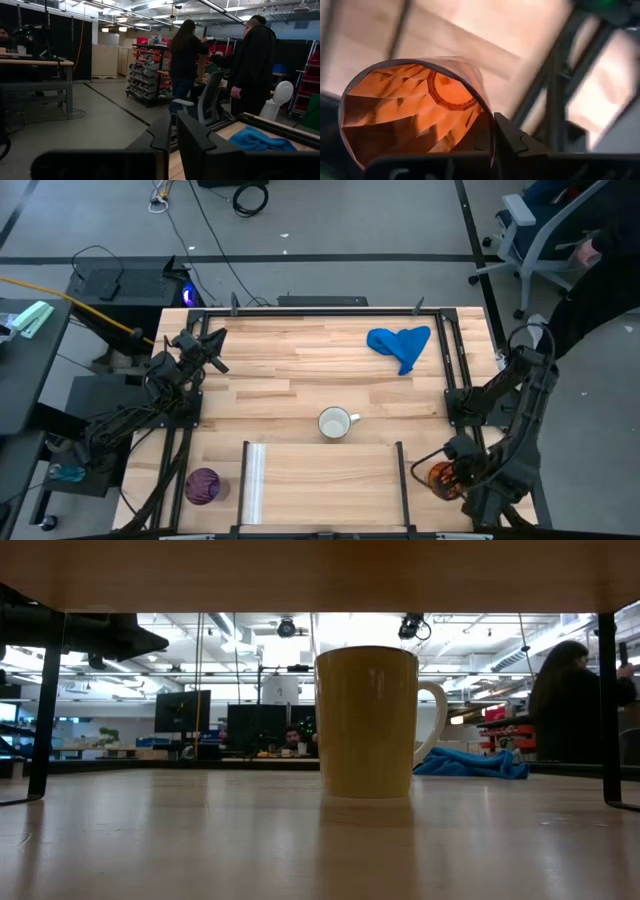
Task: Stack small to large cups/mugs on shelf
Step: Put the orange cup on the shelf
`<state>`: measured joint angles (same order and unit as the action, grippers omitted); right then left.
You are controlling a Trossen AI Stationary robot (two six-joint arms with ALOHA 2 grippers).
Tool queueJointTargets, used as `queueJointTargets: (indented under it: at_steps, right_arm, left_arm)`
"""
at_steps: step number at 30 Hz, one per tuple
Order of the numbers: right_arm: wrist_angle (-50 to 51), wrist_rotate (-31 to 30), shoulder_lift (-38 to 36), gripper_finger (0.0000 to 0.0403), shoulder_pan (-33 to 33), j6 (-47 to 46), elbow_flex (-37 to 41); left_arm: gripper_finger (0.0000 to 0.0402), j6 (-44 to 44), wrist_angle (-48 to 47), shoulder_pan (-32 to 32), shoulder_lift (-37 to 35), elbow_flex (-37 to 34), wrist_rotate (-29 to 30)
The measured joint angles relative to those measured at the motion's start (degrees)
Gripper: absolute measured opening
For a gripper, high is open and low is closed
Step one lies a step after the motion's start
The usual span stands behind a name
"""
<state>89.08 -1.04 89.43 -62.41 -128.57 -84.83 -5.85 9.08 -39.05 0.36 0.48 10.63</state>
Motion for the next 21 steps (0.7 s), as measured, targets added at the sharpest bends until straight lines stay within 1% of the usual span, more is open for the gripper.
queueJointTargets:
  at_steps: [2, 4, 11, 19, 21]
  right_arm:
    - [1.39, -2.68, -1.54, 0.0006, 0.0, -0.73, -0.16]
    - [0.88, -3.61, -3.0, 0.0006, 0.05, -0.72, 0.09]
    - [1.0, -3.84, -5.97, 0.0006, 0.33, 0.37, 1.04]
    - [0.98, -3.88, -9.96, 0.0006, -2.53, 0.47, 0.91]
    - [0.94, -5.43, -11.01, 0.0006, -3.42, -0.09, 0.91]
  left_arm:
    - [0.0036, 0.0, -0.07, 0.0, 0.0, 0.01, 0.0]
    - [0.0039, 0.0, -0.08, 0.02, 0.0, 0.0, 0.0]
    - [0.0036, 0.0, -0.53, 0.02, 0.0, -0.01, -0.02]
    - [0.0028, -0.01, -1.61, 0.02, 0.0, 0.01, -0.01]
    - [0.0029, -0.02, -1.98, 0.01, 0.0, -0.01, -0.02]
